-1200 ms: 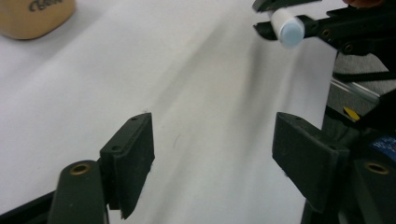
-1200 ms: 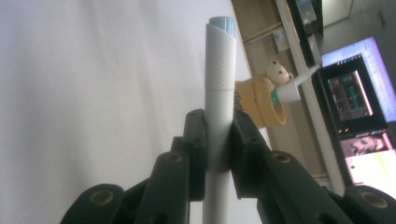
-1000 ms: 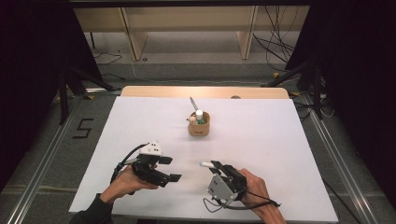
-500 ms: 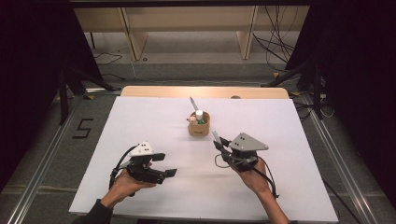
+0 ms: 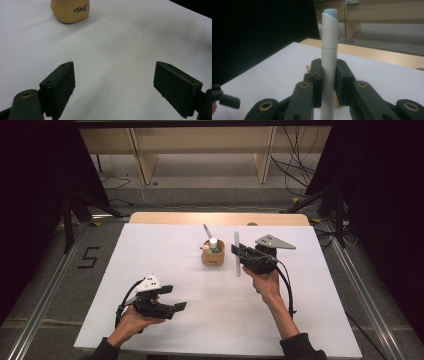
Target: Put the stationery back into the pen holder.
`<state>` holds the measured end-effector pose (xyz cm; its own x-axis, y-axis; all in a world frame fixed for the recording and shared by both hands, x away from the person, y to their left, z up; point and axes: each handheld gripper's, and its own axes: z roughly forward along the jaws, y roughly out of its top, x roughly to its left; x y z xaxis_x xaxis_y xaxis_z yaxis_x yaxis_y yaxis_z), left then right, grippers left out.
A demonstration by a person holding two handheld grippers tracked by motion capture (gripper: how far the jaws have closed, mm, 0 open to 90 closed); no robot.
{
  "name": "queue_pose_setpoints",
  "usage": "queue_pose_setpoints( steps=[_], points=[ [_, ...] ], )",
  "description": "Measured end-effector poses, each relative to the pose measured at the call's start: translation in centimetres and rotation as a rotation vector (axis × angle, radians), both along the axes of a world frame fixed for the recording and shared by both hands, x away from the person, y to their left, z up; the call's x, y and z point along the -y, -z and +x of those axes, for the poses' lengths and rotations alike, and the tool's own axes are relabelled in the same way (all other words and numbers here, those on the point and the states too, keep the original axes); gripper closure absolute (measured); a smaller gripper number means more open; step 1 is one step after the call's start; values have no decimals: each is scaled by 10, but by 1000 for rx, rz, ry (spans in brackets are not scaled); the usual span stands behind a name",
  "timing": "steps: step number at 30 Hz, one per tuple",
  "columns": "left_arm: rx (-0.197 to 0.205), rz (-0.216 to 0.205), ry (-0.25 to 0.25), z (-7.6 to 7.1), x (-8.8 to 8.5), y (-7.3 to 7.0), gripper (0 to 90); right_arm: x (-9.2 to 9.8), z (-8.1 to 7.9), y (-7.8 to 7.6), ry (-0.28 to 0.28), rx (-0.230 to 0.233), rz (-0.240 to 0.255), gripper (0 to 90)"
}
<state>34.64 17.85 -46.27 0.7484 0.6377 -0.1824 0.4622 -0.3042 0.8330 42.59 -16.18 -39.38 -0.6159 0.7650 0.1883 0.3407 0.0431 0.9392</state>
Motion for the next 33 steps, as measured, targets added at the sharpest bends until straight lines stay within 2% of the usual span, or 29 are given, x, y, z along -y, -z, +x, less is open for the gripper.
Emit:
queue_pose_setpoints(
  steps=[6,14,19,22,33],
  points=[
    [4,-12,-20,-2,-3,1,167,-8,18,-9,19,1,31,787],
    [20,-15,-38,-5,-4,2,167,-17,45,-13,60,-26,97,787],
    [38,-2,-42,-7,-4,2,167,-25,61,-14,89,-34,103,787],
    [38,-1,-39,-8,-5,1,167,-32,68,-15,102,-33,83,787],
    [33,-3,-36,-9,-5,3,166,-48,89,-8,154,-54,66,787]
  ],
)
